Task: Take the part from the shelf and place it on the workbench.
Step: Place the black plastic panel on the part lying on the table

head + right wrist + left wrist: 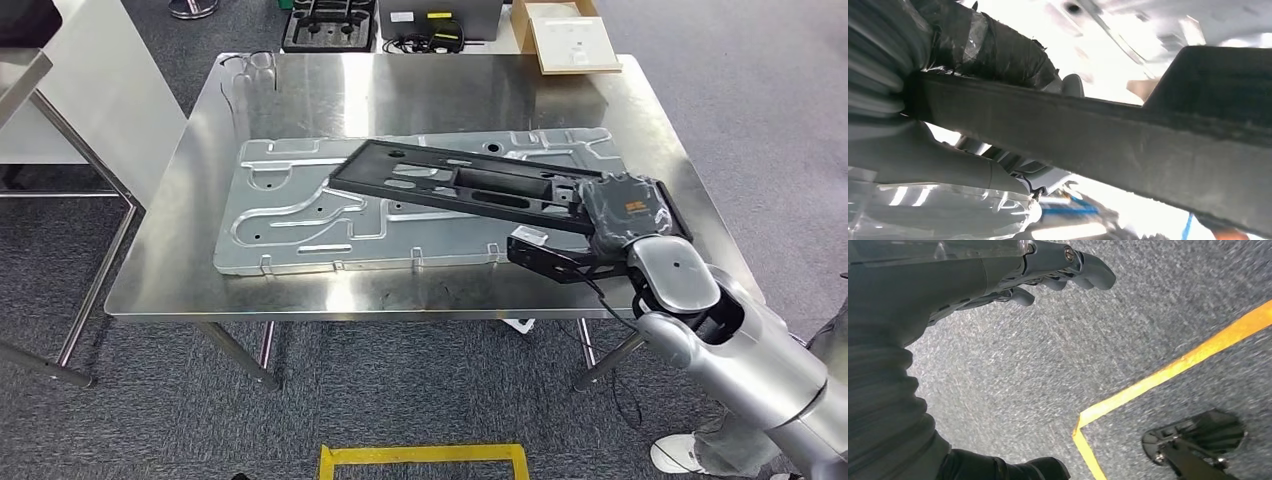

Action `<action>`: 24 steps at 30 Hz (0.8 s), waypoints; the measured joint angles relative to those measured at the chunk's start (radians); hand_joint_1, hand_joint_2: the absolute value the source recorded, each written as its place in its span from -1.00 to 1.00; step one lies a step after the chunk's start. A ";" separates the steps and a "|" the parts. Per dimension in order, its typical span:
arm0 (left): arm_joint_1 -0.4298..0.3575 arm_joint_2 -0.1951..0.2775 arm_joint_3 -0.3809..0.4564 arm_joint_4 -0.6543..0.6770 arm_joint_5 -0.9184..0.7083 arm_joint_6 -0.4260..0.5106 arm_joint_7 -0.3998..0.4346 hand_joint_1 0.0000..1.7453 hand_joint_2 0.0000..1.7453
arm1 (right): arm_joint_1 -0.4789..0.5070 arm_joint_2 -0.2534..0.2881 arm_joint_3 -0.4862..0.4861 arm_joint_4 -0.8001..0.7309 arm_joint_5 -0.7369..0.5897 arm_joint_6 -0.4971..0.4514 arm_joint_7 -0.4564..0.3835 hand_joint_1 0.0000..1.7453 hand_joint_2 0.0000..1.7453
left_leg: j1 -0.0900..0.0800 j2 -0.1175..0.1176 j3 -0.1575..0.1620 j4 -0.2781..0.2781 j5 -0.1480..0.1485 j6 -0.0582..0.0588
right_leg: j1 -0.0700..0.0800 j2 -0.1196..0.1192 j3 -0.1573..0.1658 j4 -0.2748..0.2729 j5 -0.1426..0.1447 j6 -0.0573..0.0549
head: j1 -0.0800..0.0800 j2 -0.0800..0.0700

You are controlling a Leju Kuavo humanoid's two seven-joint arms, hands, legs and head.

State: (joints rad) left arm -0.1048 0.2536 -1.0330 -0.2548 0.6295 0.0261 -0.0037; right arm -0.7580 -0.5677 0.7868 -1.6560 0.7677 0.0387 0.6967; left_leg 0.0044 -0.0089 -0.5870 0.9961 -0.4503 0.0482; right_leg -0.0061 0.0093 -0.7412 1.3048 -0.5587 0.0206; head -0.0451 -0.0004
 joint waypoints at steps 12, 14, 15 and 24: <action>-0.003 -0.001 0.000 0.000 0.003 0.013 -0.016 -1.00 1.00 | 0.063 -0.091 -0.084 0.072 -0.011 0.008 0.004 1.00 1.00 | -0.006 0.001 -0.036 0.155 -0.122 -0.041 | -0.007 0.001 0.111 -0.277 0.137 -0.038 | -0.007 0.000; -0.003 -0.001 0.000 0.000 0.005 0.014 -0.018 -1.00 1.00 | 0.076 -0.094 -0.096 0.079 -0.015 0.005 0.003 1.00 1.00 | -0.005 0.002 -0.114 0.284 -0.156 -0.044 | -0.006 0.001 0.121 -0.276 0.128 -0.043 | -0.007 0.000; -0.002 -0.002 0.000 0.000 0.006 0.014 -0.019 -1.00 1.00 | 0.083 -0.096 -0.099 0.083 -0.017 0.003 0.002 1.00 1.00 | -0.005 0.002 -0.137 0.308 -0.146 -0.044 | -0.005 0.001 0.127 -0.276 0.122 -0.043 | -0.007 0.000; -0.011 0.003 0.000 -0.001 0.008 0.020 -0.033 -1.00 1.00 | 0.092 -0.090 -0.098 0.102 0.053 -0.041 -0.126 1.00 1.00 | -0.015 0.001 -0.026 0.001 0.020 -0.004 | 0.000 0.004 0.160 -0.278 0.088 -0.022 | -0.003 0.000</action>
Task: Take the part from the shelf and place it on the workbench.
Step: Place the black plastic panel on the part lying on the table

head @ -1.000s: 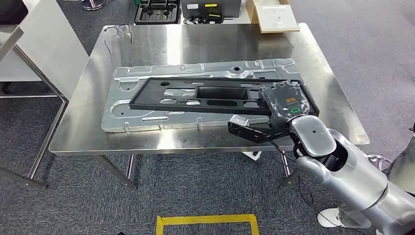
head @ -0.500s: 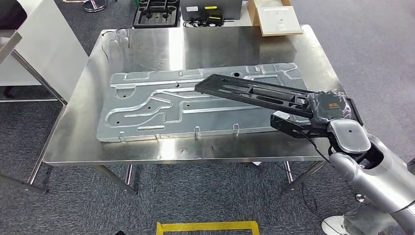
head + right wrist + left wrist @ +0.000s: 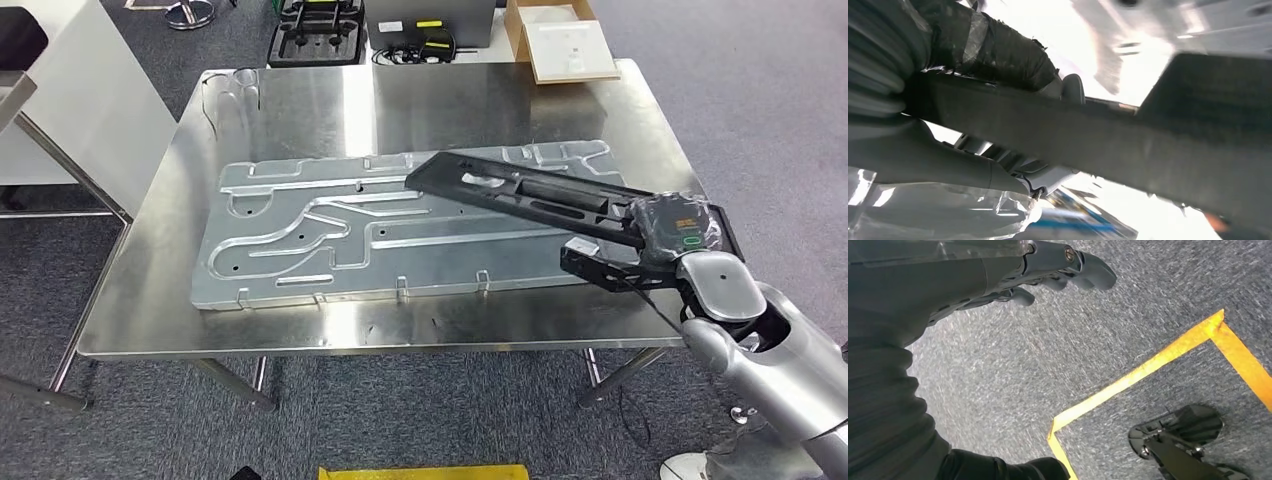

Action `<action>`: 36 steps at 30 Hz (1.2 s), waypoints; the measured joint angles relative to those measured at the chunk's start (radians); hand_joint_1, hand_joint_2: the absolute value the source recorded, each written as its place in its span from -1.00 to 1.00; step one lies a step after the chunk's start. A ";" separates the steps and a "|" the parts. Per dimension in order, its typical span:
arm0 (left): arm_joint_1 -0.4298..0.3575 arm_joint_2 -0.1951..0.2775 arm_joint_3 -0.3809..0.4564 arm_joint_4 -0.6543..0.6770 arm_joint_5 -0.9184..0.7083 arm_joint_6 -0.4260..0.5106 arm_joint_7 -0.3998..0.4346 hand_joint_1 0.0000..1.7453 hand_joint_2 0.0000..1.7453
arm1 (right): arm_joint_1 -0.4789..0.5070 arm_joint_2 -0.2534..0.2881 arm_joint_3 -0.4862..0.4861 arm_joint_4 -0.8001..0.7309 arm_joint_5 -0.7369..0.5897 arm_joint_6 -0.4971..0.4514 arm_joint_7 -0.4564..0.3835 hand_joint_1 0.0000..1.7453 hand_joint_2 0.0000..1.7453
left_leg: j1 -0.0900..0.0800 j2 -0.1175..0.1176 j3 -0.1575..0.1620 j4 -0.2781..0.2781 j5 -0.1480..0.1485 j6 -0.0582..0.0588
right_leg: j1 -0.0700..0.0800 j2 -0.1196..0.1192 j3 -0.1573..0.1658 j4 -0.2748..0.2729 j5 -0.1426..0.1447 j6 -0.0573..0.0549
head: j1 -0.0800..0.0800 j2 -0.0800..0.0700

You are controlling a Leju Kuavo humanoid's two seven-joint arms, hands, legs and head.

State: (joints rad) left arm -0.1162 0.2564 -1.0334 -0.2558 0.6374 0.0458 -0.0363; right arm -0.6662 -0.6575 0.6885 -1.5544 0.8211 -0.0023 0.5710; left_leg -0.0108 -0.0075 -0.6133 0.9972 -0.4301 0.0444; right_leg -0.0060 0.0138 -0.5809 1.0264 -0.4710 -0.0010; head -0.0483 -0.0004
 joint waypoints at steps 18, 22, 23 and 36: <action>-0.005 0.001 0.000 -0.004 0.016 0.046 -0.031 -1.00 1.00 | -0.063 0.091 0.178 -0.017 0.140 0.196 -0.209 1.00 1.00 | 0.018 0.001 -0.010 0.142 -0.133 -0.054 | -0.021 -0.001 -0.074 0.052 0.030 -0.007 | 0.003 0.000; -0.001 0.001 0.001 -0.004 0.026 0.040 -0.051 -1.00 1.00 | -0.059 0.094 0.203 -0.016 0.140 0.207 -0.207 0.50 0.50 | 0.015 0.002 -0.103 0.296 -0.175 -0.049 | -0.009 -0.001 -0.072 0.052 0.026 -0.015 | 0.002 0.000; 0.000 0.001 0.001 -0.004 0.027 0.035 -0.057 -1.00 1.00 | -0.058 0.094 0.206 -0.016 0.139 0.209 -0.206 0.00 0.00 | 0.012 0.001 -0.092 0.263 -0.144 -0.040 | -0.004 -0.001 -0.070 0.052 0.025 -0.017 | 0.002 0.000; 0.001 0.015 0.002 -0.004 0.043 0.026 -0.086 -1.00 -1.00 | -0.037 0.064 0.218 -0.009 0.111 0.218 -0.151 -1.00 -1.00 | 0.001 0.012 0.046 -0.019 -0.017 0.012 | -0.011 -0.005 -0.154 0.248 -0.077 0.023 | 0.006 0.000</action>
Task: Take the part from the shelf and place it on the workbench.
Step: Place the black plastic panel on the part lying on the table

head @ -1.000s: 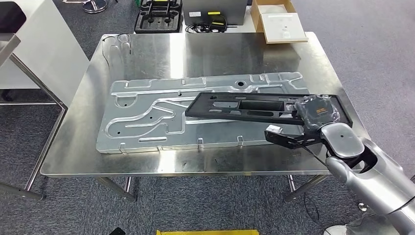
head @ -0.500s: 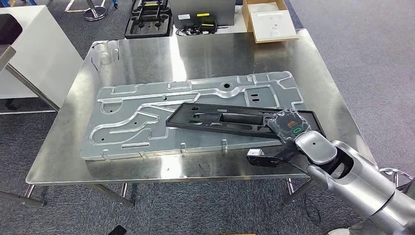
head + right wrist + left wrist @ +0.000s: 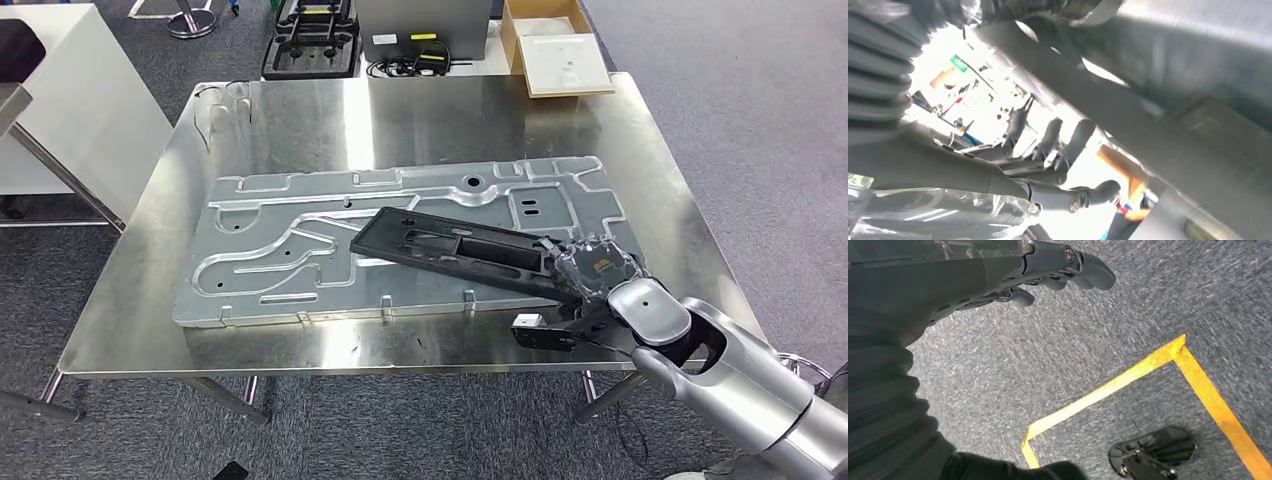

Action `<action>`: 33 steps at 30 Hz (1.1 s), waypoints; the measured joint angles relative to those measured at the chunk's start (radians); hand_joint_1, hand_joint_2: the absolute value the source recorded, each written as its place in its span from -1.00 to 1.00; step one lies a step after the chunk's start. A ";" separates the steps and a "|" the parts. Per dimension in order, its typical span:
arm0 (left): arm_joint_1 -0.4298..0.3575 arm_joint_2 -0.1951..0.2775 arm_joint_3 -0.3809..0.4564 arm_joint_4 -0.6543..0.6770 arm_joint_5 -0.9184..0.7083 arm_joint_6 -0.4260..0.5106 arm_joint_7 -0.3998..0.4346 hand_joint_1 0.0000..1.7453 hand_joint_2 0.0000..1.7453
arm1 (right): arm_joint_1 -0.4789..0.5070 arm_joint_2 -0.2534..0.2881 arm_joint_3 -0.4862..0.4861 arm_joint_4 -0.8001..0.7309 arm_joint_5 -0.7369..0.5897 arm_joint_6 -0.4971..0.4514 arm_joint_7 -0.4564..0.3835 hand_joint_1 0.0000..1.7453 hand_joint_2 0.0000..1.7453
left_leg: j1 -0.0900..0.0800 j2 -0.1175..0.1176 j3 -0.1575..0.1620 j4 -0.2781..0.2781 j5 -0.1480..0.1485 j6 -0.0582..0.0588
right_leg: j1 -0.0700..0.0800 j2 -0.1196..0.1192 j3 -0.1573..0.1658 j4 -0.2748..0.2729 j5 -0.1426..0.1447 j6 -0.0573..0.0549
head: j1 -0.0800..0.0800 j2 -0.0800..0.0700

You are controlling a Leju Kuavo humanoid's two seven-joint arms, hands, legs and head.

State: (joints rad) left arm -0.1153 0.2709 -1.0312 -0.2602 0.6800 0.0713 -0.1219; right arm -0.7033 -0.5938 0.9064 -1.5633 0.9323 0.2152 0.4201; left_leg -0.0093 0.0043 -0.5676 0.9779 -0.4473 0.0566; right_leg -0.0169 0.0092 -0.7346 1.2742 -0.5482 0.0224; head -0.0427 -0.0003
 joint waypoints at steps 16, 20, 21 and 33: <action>0.006 -0.005 0.012 0.000 0.020 0.030 -0.006 -1.00 -1.00 | 0.046 -0.040 -0.089 -0.027 -0.029 -0.090 0.173 -1.00 -1.00 | 0.020 -0.004 -0.136 0.306 -0.151 -0.062 | -0.012 0.002 0.094 -0.192 0.095 -0.027 | -0.002 0.000; 0.008 -0.007 0.015 0.000 0.022 0.048 0.003 -1.00 -1.00 | 0.062 -0.047 -0.142 -0.059 -0.036 -0.199 0.217 -1.00 -1.00 | 0.010 -0.005 -0.066 0.144 -0.049 -0.031 | -0.003 0.004 0.098 -0.195 0.095 -0.026 | -0.001 0.000; 0.007 -0.007 0.016 0.000 0.022 0.050 0.004 -1.00 -1.00 | 0.062 -0.048 -0.157 -0.067 -0.041 -0.223 0.221 -1.00 -1.00 | 0.006 -0.006 -0.045 0.099 -0.035 -0.023 | -0.003 0.004 0.099 -0.197 0.097 -0.024 | -0.001 0.000; 0.006 -0.018 0.021 0.000 0.044 0.052 0.023 -1.00 -1.00 | 0.075 -0.035 -0.243 -0.136 -0.293 -0.416 0.117 -1.00 -1.00 | 0.004 -0.004 -0.011 0.025 -0.006 -0.007 | -0.002 -0.004 0.020 -0.005 0.021 0.007 | 0.001 0.000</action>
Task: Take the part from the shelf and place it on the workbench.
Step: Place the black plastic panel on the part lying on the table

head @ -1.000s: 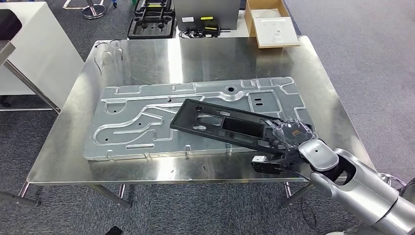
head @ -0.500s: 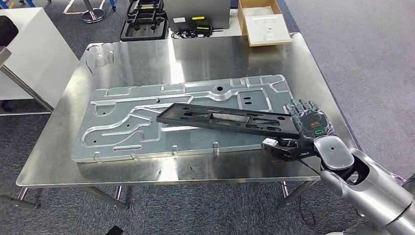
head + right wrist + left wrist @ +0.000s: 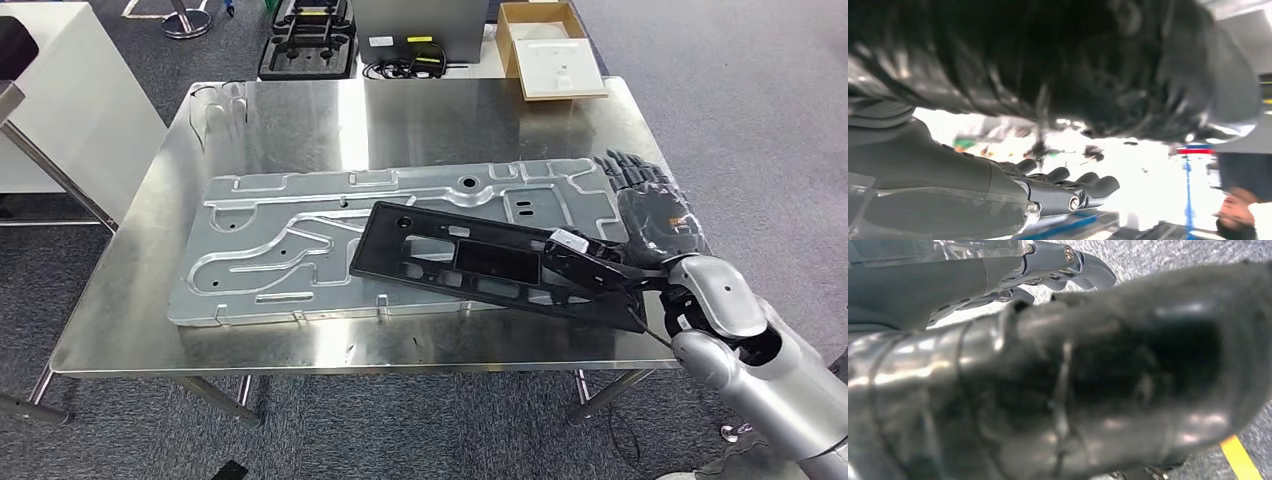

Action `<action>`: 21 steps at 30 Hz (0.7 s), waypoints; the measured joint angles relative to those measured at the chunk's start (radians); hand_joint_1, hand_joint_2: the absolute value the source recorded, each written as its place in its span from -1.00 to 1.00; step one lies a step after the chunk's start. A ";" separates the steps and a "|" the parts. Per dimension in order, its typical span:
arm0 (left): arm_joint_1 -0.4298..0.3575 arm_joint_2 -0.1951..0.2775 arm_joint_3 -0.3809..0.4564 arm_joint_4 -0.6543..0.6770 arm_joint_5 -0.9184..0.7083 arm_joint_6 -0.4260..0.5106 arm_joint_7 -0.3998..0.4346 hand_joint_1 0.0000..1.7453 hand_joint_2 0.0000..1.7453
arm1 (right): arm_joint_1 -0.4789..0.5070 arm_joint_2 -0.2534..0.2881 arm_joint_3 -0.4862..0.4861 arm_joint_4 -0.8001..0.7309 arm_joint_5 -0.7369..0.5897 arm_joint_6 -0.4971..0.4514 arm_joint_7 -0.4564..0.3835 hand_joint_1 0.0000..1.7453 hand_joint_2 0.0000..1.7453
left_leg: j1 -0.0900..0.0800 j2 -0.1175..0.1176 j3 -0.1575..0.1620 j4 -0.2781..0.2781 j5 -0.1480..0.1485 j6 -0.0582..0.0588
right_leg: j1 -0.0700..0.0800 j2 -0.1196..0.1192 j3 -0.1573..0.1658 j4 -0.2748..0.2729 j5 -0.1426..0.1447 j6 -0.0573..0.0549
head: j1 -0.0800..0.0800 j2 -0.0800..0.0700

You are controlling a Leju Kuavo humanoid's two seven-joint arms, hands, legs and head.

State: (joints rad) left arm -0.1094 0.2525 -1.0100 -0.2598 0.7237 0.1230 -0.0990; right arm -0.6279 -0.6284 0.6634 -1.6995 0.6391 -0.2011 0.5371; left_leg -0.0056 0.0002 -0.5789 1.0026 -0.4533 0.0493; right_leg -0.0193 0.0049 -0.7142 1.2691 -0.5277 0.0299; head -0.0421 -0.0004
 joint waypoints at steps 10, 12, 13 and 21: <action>-0.002 -0.004 0.000 0.000 0.010 -0.011 0.005 -1.00 -1.00 | -0.043 0.054 0.004 -0.088 -0.106 -0.026 -0.068 -1.00 -1.00 | -0.001 -0.004 -0.058 0.113 -0.069 -0.046 | -0.005 -0.003 0.104 -0.218 0.077 -0.037 | -0.006 0.000; -0.003 -0.005 0.000 0.000 0.010 -0.013 0.007 -1.00 -1.00 | -0.053 0.064 0.010 -0.104 -0.099 -0.020 -0.068 -1.00 -1.00 | 0.005 -0.004 -0.120 0.246 -0.130 -0.057 | -0.006 -0.004 0.103 -0.218 0.077 -0.039 | -0.009 0.000; -0.002 -0.006 0.000 0.000 0.010 -0.014 0.008 -1.00 -1.00 | -0.055 0.068 0.013 -0.110 -0.097 -0.019 -0.068 -1.00 -1.00 | 0.008 -0.004 -0.144 0.296 -0.143 -0.060 | -0.006 -0.005 0.103 -0.218 0.077 -0.039 | -0.009 0.000; -0.001 -0.007 0.000 0.000 0.010 -0.006 0.033 -1.00 -1.00 | -0.075 0.088 0.020 -0.155 -0.086 -0.021 -0.067 -1.00 -1.00 | 0.005 -0.007 -0.023 0.026 -0.008 -0.043 | -0.006 -0.001 0.104 -0.224 0.082 -0.015 | -0.008 0.000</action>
State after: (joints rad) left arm -0.1108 0.2458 -1.0098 -0.2598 0.7334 0.1175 -0.0660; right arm -0.7030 -0.5405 0.6835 -1.8543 0.5533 -0.2220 0.4698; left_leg -0.0003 -0.0072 -0.6018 1.0283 -0.4614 0.0067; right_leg -0.0252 0.0043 -0.6105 1.0454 -0.4455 0.0150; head -0.0496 -0.0004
